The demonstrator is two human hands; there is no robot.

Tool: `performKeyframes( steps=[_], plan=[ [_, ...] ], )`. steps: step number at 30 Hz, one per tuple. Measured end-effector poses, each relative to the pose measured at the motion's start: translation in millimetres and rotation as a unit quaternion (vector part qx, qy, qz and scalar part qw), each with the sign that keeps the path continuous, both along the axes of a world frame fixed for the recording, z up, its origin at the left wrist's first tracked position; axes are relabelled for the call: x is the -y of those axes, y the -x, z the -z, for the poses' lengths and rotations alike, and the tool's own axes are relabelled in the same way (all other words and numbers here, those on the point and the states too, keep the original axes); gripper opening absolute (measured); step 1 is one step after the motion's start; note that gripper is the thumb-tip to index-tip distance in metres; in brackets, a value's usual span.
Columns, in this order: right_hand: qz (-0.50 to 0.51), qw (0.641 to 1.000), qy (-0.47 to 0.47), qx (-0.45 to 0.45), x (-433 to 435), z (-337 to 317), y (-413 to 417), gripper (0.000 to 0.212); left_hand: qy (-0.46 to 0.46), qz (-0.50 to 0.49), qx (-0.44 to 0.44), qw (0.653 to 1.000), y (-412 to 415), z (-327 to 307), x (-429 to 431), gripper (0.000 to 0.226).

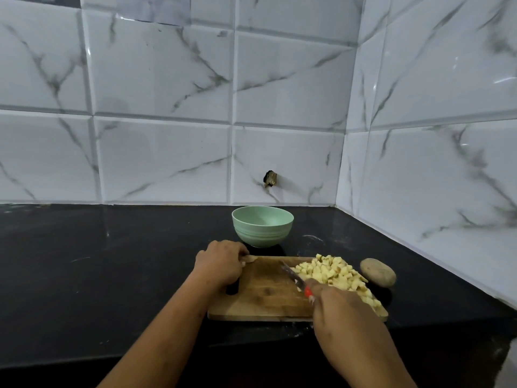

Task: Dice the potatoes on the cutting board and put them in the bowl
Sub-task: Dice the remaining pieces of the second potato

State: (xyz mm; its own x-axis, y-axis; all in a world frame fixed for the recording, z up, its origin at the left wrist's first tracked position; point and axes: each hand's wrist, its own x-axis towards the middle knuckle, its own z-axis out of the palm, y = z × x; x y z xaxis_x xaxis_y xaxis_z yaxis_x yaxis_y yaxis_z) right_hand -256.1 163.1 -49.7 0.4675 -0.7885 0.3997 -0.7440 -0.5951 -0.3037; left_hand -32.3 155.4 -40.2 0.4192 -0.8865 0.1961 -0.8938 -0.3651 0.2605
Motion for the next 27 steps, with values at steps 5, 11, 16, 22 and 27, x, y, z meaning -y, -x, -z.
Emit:
performKeyframes(
  steps=[5, 11, 16, 22, 27],
  plan=[
    [-0.008, 1.000, -0.015, 0.008, -1.8, 2.5, -2.2, 0.044, 0.044, 0.022, -0.024, 0.999, 0.2, 0.0, -0.6, 0.018],
    [0.010, 1.000, 0.006, 0.005, 0.0, 2.3, -0.3, 0.045, 0.087, 0.037, -0.137, 0.986, 10.3, -3.9, -7.2, 0.015],
    [0.012, 1.000, 0.009, -0.004, 3.2, 2.9, -0.3, 0.042, 0.091, 0.026, -0.205, 0.974, 21.8, -7.1, -9.8, 0.010],
    [-0.023, 0.999, 0.001, 0.038, -1.2, 0.1, -7.8, 0.042, 0.082, 0.030, -0.229, 0.970, 17.1, -11.6, -20.3, 0.010],
    [-0.030, 0.999, -0.008, 0.011, -7.8, -2.3, -23.2, 0.048, 0.058, 0.039, -0.170, 0.983, 21.3, -0.9, -20.9, 0.025]
  ],
)
